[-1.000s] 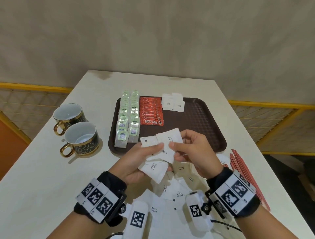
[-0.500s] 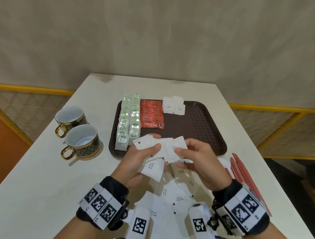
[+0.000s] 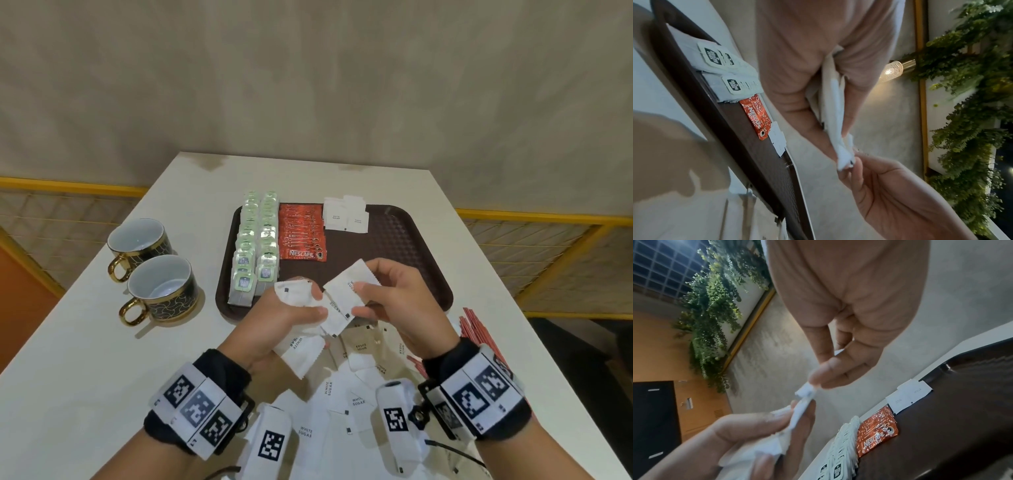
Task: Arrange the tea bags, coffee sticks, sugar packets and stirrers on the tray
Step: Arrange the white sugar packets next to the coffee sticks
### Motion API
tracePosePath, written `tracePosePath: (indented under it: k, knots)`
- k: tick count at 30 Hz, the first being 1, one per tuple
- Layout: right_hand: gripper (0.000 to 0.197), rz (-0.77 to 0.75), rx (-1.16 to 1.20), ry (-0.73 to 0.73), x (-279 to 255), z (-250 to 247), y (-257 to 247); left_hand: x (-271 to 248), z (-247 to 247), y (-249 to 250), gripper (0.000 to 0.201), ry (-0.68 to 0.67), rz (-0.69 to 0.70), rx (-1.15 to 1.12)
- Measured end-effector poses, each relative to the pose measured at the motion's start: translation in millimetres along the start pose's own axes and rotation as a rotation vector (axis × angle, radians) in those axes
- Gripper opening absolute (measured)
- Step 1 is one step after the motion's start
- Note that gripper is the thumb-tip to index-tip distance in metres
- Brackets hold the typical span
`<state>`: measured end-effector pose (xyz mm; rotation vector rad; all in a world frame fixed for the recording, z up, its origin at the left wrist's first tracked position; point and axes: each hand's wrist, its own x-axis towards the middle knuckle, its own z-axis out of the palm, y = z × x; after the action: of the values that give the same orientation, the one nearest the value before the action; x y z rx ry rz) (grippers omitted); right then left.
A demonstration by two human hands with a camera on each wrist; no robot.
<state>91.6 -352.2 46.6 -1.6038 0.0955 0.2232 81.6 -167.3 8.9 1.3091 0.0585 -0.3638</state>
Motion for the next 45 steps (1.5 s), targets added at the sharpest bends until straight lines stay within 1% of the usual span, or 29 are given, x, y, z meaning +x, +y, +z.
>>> tracePosePath:
  k: [2,5,7,8,11,13,15,18,21,24,27,29,30,32,34,36,37,39,41,43,45]
  knots:
    - [0.009,-0.017,0.0,0.054,1.4,-3.3,-0.6,1.7,-0.2,-3.0,0.025,0.048,0.027,0.024]
    - [0.017,-0.047,-0.015,0.145,3.4,-9.5,1.5,1.3,0.6,-5.8,0.035,0.083,0.031,-0.029]
    - [0.013,-0.042,0.047,0.162,2.9,-11.7,3.6,1.1,1.5,-6.5,0.043,0.099,0.03,-0.064]
    - [0.009,-0.026,0.092,0.158,1.8,-11.6,4.2,1.3,2.1,-6.3,0.044,0.104,0.032,-0.075]
    - [0.003,0.028,0.203,0.092,-1.4,-10.1,4.5,1.4,3.5,-4.6,0.041,0.115,0.03,-0.086]
    - [0.005,0.038,0.166,0.023,-1.7,-9.5,3.6,1.6,3.1,-3.5,0.039,0.119,0.022,-0.092]
    - [0.007,0.039,0.087,0.0,-0.7,-8.9,2.9,1.7,3.2,-3.1,0.037,0.129,0.015,-0.117]
    - [0.012,0.041,0.086,0.019,0.1,-4.3,4.9,0.8,6.4,-3.9,0.031,0.139,0.016,-0.175]
    - [0.01,0.037,0.072,0.013,0.5,2.1,9.1,-0.8,10.8,-4.7,0.027,0.127,0.018,-0.207]
    - [0.01,0.0,-0.015,0.054,3.9,3.2,12.0,-1.7,11.0,-3.8,0.027,0.128,0.01,-0.215]
    - [0.006,0.0,-0.008,0.088,6.2,2.4,14.3,-1.4,9.7,-1.3,0.029,0.151,-0.004,-0.237]
    - [0.008,-0.036,0.006,0.125,8.4,-0.2,14.3,0.2,7.3,0.1,0.029,0.171,-0.017,-0.25]
    - [0.01,-0.077,-0.027,0.14,9.7,-3.0,12.7,1.3,5.4,0.3,0.029,0.185,-0.023,-0.25]
    - [0.014,-0.156,-0.119,0.111,12.1,-10.6,6.0,2.9,0.9,0.7,0.028,0.212,-0.034,-0.245]
    - [0.017,-0.173,-0.172,-0.014,13.7,-17.6,-3.6,4.5,-2.6,2.0,0.027,0.22,-0.039,-0.24]
    - [0.015,-0.148,-0.211,-0.157,15.7,-19.2,-11.8,5.7,-3.1,3.7,0.027,0.209,-0.038,-0.23]
    - [0.013,-0.14,-0.228,-0.199,17.6,-17.4,-13.7,6.1,-2.2,4.1,0.027,0.198,-0.033,-0.224]
    - [0.01,-0.14,-0.23,-0.202,22.9,-9.9,-12.8,6.7,1.4,4.3,0.031,0.16,-0.019,-0.21]
    - [0.008,-0.146,-0.204,-0.129,30.5,-2.5,-7.8,7.4,4.5,2.8,0.038,0.122,-0.009,-0.202]
    - [0.009,-0.14,-0.176,-0.064,36.9,1.7,-2.3,9.1,5.4,1.2,0.036,0.108,0.001,-0.192]
    - [0.009,-0.105,-0.154,-0.073,40.9,3.2,1.6,11.4,4.8,0.9,0.034,0.113,-0.002,-0.193]
